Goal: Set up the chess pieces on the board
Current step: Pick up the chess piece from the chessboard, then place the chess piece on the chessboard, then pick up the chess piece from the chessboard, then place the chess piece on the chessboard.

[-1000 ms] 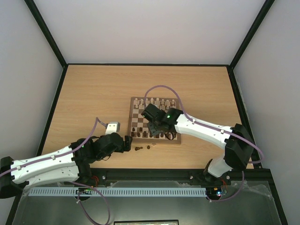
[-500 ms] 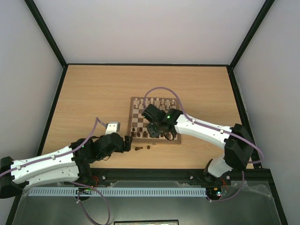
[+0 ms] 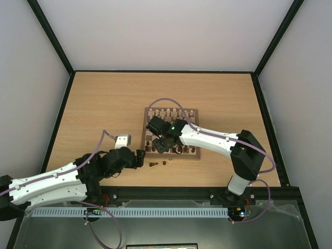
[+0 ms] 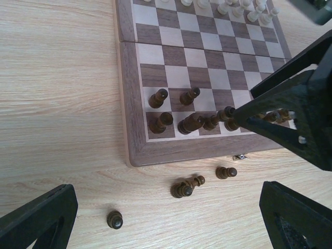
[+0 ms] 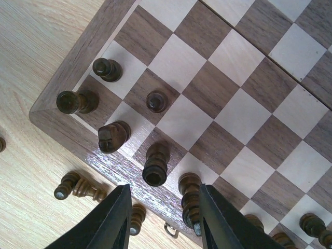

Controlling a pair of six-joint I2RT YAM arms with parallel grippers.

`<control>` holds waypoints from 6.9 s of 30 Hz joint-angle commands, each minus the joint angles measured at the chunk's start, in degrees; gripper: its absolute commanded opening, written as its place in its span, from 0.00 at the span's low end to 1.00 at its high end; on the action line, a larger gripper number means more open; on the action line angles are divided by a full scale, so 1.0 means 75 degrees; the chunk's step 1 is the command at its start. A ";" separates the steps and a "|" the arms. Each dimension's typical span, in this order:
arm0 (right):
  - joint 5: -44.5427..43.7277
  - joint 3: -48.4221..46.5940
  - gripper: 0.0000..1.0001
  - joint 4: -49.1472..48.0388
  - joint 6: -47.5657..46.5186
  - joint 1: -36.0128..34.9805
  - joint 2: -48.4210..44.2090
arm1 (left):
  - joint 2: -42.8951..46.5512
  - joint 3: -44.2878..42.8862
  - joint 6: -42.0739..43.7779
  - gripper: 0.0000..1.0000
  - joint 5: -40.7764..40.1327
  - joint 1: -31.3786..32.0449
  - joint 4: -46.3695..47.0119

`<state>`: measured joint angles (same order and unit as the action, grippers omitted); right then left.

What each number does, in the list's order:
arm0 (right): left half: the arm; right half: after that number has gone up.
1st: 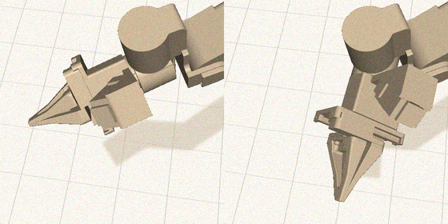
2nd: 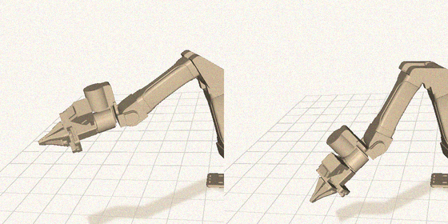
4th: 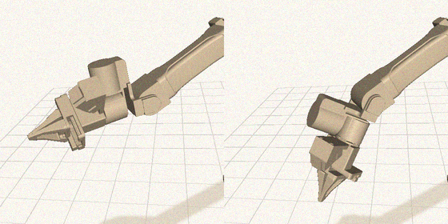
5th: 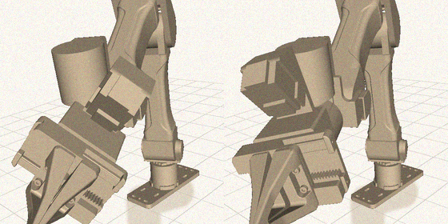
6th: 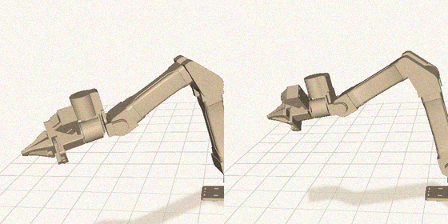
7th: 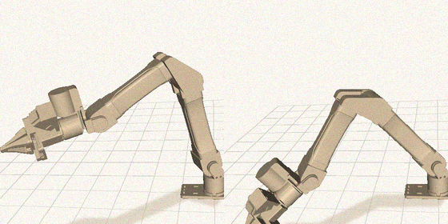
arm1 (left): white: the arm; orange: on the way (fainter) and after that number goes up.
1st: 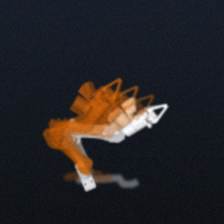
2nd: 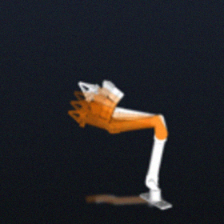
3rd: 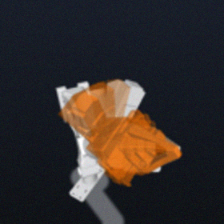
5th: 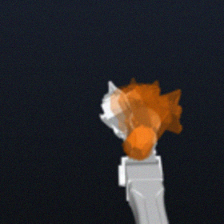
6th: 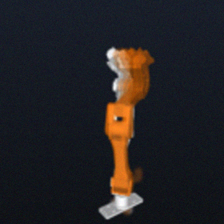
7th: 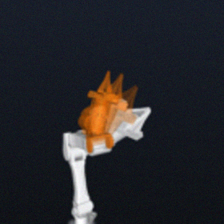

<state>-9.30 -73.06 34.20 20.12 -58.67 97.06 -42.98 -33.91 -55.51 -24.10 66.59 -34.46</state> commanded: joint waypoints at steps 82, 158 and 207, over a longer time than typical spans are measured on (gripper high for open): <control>-0.0608 0.0375 0.31 0.0198 0.0036 0.1181 -0.0172 | 0.0224 -0.0356 0.0088 0.99 -0.0244 0.0038 -0.0231; -0.0244 0.1152 0.07 0.0453 0.0474 0.0378 -0.1211 | 0.0317 -0.0349 0.0107 0.99 -0.0262 0.0028 -0.0272; 0.0291 -0.0248 0.10 -0.0036 -0.0081 -0.0050 0.0685 | 0.0563 -0.0471 0.0053 0.99 -0.0547 0.0028 -0.0488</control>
<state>-6.50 -73.67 33.04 19.90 -58.78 100.92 -39.29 -36.07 -54.72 -27.03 66.59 -37.71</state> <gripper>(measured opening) 0.097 0.991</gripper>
